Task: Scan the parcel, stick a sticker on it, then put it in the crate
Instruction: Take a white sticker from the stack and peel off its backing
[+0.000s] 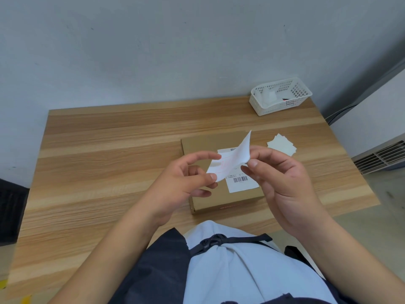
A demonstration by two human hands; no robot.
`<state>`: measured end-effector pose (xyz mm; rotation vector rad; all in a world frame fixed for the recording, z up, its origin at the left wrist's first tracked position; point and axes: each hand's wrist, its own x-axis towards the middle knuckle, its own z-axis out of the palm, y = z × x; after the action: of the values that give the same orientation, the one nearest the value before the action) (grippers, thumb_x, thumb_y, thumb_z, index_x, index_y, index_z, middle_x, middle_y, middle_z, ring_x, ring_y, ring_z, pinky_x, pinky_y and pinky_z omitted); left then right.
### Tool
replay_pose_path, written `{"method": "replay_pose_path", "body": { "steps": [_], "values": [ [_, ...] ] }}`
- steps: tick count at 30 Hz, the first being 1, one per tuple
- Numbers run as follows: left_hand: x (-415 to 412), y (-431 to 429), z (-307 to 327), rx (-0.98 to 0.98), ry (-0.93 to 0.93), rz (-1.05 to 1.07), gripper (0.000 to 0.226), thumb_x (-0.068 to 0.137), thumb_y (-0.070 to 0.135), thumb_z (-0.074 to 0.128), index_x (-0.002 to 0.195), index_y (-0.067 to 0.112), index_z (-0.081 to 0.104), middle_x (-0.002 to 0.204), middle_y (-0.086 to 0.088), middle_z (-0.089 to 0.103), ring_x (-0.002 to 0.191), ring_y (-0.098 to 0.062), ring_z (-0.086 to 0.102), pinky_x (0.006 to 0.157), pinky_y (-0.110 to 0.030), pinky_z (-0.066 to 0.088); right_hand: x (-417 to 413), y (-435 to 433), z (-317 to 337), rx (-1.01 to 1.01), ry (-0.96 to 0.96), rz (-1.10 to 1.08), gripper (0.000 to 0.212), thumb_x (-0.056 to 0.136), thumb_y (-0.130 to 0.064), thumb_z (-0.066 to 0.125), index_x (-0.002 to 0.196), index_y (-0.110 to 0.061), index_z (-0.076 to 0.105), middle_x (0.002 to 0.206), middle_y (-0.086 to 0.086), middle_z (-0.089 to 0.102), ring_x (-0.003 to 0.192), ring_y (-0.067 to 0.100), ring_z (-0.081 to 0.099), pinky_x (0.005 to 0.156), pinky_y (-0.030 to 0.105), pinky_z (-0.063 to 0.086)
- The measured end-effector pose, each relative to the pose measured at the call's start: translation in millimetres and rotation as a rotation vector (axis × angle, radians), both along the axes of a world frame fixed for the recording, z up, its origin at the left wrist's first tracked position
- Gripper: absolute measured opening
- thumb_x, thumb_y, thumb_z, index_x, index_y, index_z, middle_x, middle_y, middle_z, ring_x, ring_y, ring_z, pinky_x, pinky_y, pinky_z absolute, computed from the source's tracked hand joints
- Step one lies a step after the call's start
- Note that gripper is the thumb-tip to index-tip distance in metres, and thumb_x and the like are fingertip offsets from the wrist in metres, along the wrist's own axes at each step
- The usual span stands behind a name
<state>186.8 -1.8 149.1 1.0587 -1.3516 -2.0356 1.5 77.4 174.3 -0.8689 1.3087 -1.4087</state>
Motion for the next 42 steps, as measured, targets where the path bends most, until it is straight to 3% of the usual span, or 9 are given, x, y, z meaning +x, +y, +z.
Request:
{"method": "replay_pose_path", "body": {
  "steps": [9, 13, 17, 21, 26, 29, 32, 36, 42],
  "values": [
    [4, -1, -1, -0.004, -0.016, -0.001, 0.027, 0.089, 0.003, 0.067, 0.109, 0.019, 0.075, 0.081, -0.013, 0.049, 0.079, -0.016, 0.068, 0.082, -0.038, 0.06, 2, 0, 0, 0.005, -0.045, 0.023, 0.036, 0.063, -0.04, 0.086, 0.086, -0.014, 0.075, 0.102, 0.012, 0.068, 0.101, 0.029, 0.057, 0.106, 0.054, 0.039],
    [5, -2, 0, -0.011, -0.021, 0.034, 0.026, 0.09, 0.003, 0.065, 0.11, 0.017, 0.074, 0.081, -0.012, 0.049, 0.078, -0.014, 0.068, 0.082, -0.036, 0.059, 0, 1, 0, 0.056, -0.092, 0.063, 0.007, 0.074, -0.01, 0.077, 0.08, -0.014, 0.077, 0.1, 0.009, 0.074, 0.101, 0.022, 0.065, 0.103, 0.041, 0.045],
    [6, -2, 1, -0.024, -0.033, 0.062, 0.026, 0.091, 0.004, 0.064, 0.109, 0.019, 0.076, 0.086, -0.014, 0.056, 0.079, -0.012, 0.068, 0.081, -0.033, 0.06, 3, 2, 2, 0.089, -0.142, 0.084, 0.013, 0.067, -0.005, 0.078, 0.076, -0.015, 0.078, 0.101, 0.008, 0.078, 0.104, 0.021, 0.069, 0.103, 0.042, 0.047],
    [5, -2, 0, -0.027, -0.041, 0.078, 0.024, 0.091, 0.006, 0.064, 0.105, 0.02, 0.078, 0.088, -0.011, 0.062, 0.08, -0.011, 0.067, 0.082, -0.033, 0.06, 4, 1, 1, 0.113, -0.149, 0.054, 0.019, 0.075, -0.002, 0.065, 0.073, -0.015, 0.079, 0.099, 0.008, 0.079, 0.103, 0.021, 0.07, 0.103, 0.044, 0.046],
    [6, -1, 1, -0.044, -0.079, 0.091, 0.024, 0.093, 0.008, 0.062, 0.106, 0.021, 0.078, 0.09, -0.008, 0.067, 0.081, -0.01, 0.066, 0.089, -0.038, 0.057, 6, 1, 1, 0.131, -0.112, 0.055, 0.016, 0.075, -0.005, 0.067, 0.071, -0.016, 0.078, 0.097, 0.009, 0.077, 0.103, 0.023, 0.069, 0.104, 0.045, 0.047],
    [3, 2, 1, -0.189, -0.207, 0.041, 0.022, 0.091, 0.023, 0.067, 0.107, 0.035, 0.076, 0.111, -0.003, 0.071, 0.102, -0.008, 0.064, 0.098, -0.031, 0.05, 8, 2, -1, 0.15, -0.069, 0.017, 0.008, 0.074, -0.009, 0.071, 0.071, -0.015, 0.076, 0.093, 0.011, 0.071, 0.093, 0.021, 0.063, 0.108, 0.05, 0.041],
    [3, 3, 4, -0.403, -0.284, 0.049, 0.024, 0.085, 0.037, 0.073, 0.107, 0.046, 0.072, 0.135, 0.017, 0.054, 0.125, 0.007, 0.046, 0.102, -0.02, 0.034, 9, 3, -2, 0.167, -0.016, -0.011, 0.003, 0.074, -0.012, 0.073, 0.073, -0.013, 0.075, 0.095, 0.011, 0.069, 0.092, 0.019, 0.061, 0.108, 0.05, 0.041],
    [1, 6, 11, -0.578, -0.144, 0.057, 0.016, 0.081, 0.027, 0.078, 0.097, 0.027, 0.077, 0.115, 0.01, 0.071, 0.118, -0.007, 0.06, 0.102, -0.033, 0.045, 12, 4, -4, 0.154, 0.045, -0.022, 0.006, 0.074, -0.014, 0.073, 0.071, -0.01, 0.074, 0.098, 0.004, 0.07, 0.1, 0.017, 0.063, 0.097, 0.042, 0.044],
    [-6, 16, 12, -0.371, -0.024, 0.069, 0.011, 0.077, 0.013, 0.081, 0.087, 0.008, 0.077, 0.085, -0.004, 0.079, 0.081, -0.013, 0.075, 0.075, -0.022, 0.055, 18, 3, -3, 0.119, 0.097, -0.011, 0.01, 0.073, -0.015, 0.074, 0.064, -0.021, 0.075, 0.093, -0.009, 0.069, 0.102, 0.007, 0.063, 0.09, 0.025, 0.044]
  ]
}}
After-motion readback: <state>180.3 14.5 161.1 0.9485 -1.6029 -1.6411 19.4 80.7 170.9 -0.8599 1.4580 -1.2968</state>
